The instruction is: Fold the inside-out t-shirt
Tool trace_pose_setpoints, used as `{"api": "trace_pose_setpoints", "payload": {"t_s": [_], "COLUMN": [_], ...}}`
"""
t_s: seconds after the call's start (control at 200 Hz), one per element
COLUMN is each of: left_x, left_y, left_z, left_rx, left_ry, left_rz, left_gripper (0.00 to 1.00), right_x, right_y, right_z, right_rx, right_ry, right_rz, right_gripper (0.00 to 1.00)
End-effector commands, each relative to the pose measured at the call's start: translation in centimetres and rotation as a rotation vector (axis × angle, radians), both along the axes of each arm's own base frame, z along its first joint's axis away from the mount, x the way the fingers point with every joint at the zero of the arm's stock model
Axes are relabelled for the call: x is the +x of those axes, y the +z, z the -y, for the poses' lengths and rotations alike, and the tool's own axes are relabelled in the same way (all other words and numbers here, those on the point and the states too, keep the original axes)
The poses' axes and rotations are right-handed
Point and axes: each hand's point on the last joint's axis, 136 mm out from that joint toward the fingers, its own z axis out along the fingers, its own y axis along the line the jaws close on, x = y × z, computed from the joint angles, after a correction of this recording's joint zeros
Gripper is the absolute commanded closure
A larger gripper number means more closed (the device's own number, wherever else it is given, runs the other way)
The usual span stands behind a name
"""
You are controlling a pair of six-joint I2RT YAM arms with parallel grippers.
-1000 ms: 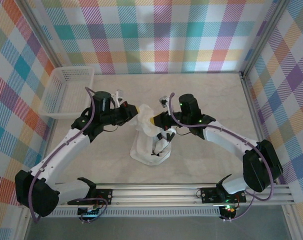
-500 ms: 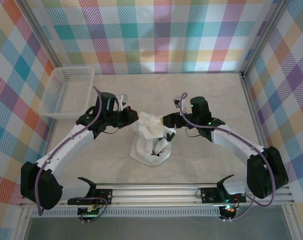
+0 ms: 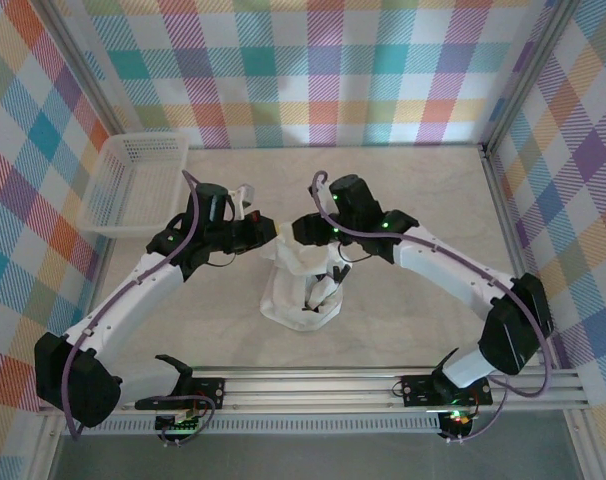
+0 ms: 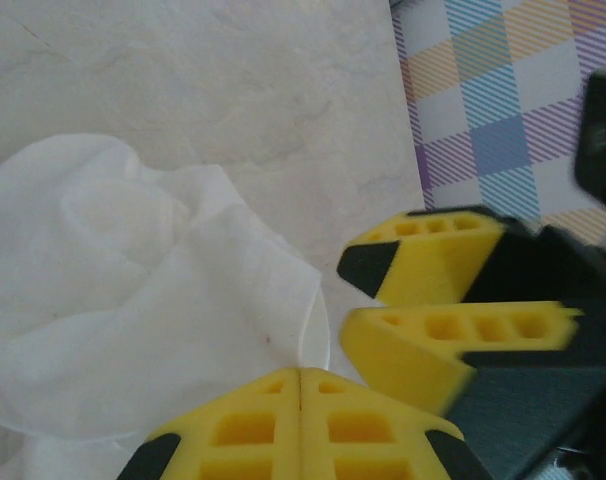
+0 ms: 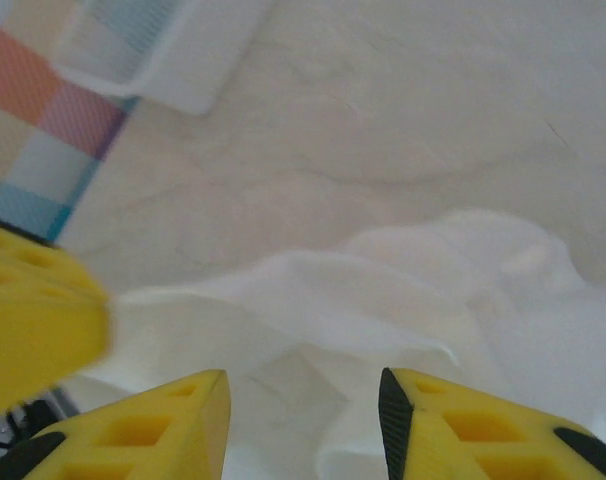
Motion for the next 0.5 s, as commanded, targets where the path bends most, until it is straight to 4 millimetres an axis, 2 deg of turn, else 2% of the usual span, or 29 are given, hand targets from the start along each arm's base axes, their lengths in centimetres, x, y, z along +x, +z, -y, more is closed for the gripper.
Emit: {"api": "trace_pose_setpoints", "payload": {"t_s": [0.0,0.245,0.38,0.46,0.495], "left_x": [0.3,0.3,0.3,0.3,0.3], "left_y": [2.2,2.2,2.4,2.6,2.6], "left_z": [0.3,0.4,0.1,-0.3,-0.7], "left_rx": [-0.015,-0.007,-0.007,0.005,0.022], "left_ry": [-0.006,-0.012,-0.003,0.015,0.030], "left_rz": [0.077,0.077,0.087,0.091,0.092], "left_gripper": [1.00,1.00,1.00,1.00,1.00], "right_x": [-1.7,-2.2,-1.0,0.2,0.6], "right_y": [-3.7,-3.5,-4.9,-5.3,-5.1], "right_z": [1.9,-1.3,-0.6,0.4,0.9], "right_rx": [-0.116,-0.094,-0.173,-0.238,-0.257], "right_ry": [-0.154,-0.114,-0.180,-0.223,-0.233], "right_rz": [-0.203,-0.283,-0.267,-0.215,-0.190], "right_gripper": [0.54,0.56,0.53,0.61,0.72]}}
